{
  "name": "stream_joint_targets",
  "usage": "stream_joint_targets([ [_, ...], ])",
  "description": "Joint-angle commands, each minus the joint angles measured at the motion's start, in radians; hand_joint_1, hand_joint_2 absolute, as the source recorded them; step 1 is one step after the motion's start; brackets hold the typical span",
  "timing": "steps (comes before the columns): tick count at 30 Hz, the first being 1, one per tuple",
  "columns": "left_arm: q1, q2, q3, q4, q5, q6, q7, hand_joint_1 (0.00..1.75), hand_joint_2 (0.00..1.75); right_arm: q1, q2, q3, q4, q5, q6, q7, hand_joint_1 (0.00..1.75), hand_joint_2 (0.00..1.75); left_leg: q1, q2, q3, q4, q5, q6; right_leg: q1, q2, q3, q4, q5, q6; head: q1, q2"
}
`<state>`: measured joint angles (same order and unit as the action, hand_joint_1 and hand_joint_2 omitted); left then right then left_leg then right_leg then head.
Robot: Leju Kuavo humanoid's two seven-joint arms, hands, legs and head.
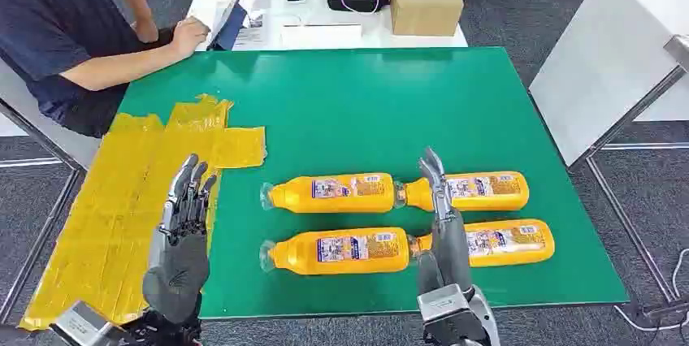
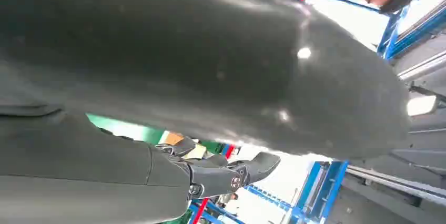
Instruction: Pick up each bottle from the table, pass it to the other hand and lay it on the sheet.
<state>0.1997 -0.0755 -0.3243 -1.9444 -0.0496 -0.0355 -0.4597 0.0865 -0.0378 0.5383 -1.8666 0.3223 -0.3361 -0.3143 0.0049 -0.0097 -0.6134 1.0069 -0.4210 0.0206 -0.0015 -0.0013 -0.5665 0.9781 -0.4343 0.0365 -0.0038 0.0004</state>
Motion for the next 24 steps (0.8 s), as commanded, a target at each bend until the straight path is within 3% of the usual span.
stream_joint_targets([
  [1,0.032,-0.036,0.060,0.017,-0.105,0.126,0.004,1.75,0.00,0.036,0.000,-0.028,-0.013,-0.129,0.040,-0.033,1.75,0.00,0.000,0.001,0.003,-0.001,-0.001,-0.001,0.000,0.000,0.004,-0.001,0.000,0.000,0.000,0.000],
  [2,0.032,-0.036,0.060,0.017,-0.105,0.126,0.004,1.75,0.00,0.036,0.000,-0.028,-0.013,-0.129,0.040,-0.033,1.75,0.00,0.000,0.000,0.002,-0.001,0.000,0.000,0.000,0.000,0.002,-0.001,0.000,0.000,0.000,0.000],
  [3,0.063,-0.014,0.051,-0.018,-0.105,0.217,0.005,1.75,0.00,0.072,-0.037,-0.059,-0.047,-0.253,0.058,-0.050,1.75,0.00,0.000,0.001,0.004,-0.001,-0.001,-0.001,0.000,0.000,0.004,-0.002,-0.001,0.000,0.000,0.000],
  [24,0.141,0.037,0.077,-0.106,-0.072,0.214,0.004,1.75,0.00,0.164,-0.101,-0.118,-0.130,-0.297,0.097,-0.078,1.75,0.00,0.000,0.000,0.002,-0.001,0.000,0.000,0.000,0.000,0.002,-0.001,0.000,0.000,0.000,0.000],
])
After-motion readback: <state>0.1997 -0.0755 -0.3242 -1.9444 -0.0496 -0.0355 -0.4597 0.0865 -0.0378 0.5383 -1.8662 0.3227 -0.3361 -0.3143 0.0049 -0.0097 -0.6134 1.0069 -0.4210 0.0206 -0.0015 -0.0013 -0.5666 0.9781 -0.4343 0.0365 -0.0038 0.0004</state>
